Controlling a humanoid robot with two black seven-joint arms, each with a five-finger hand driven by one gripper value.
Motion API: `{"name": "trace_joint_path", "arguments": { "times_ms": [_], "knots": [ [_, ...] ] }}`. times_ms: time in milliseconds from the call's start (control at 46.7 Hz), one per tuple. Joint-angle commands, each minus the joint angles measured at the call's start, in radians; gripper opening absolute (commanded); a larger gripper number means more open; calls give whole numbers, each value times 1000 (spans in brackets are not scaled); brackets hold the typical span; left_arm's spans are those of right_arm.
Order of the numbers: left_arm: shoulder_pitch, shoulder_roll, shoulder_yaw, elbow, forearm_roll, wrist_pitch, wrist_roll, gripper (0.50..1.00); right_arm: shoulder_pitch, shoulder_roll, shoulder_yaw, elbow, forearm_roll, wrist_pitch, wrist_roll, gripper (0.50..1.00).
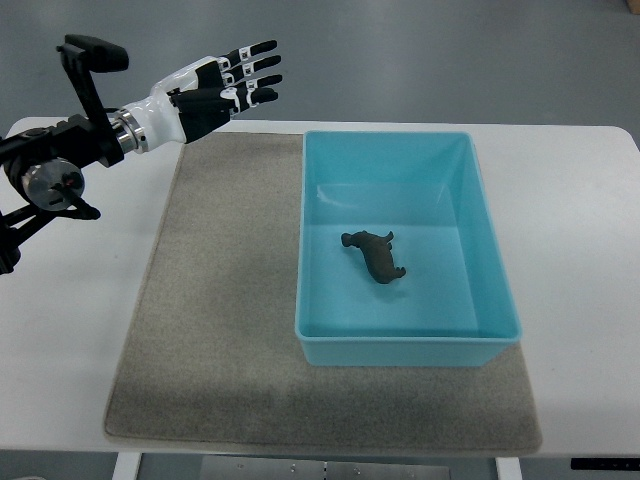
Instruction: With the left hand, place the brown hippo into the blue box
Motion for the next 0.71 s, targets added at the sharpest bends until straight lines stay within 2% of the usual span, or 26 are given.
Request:
{"name": "trace_joint_path", "arguments": {
  "times_ms": [0, 86, 278, 428, 685],
  "knots": [
    [35, 46, -12, 3, -116, -59, 51, 1000, 0, 0, 0, 0, 1, 0, 0, 936],
    [60, 68, -17, 17, -174, -81, 85, 999, 0, 0, 0, 0, -1, 0, 0, 936],
    [135, 69, -86, 60, -210, -165, 117, 1000, 0, 0, 0, 0, 1, 0, 0, 936],
    [186, 69, -156, 63, -283, -165, 189, 1000, 0, 0, 0, 0, 1, 0, 0, 936],
    [192, 69, -172, 89, -309, -165, 192, 1000, 0, 0, 0, 0, 1, 0, 0, 936]
  ]
}}
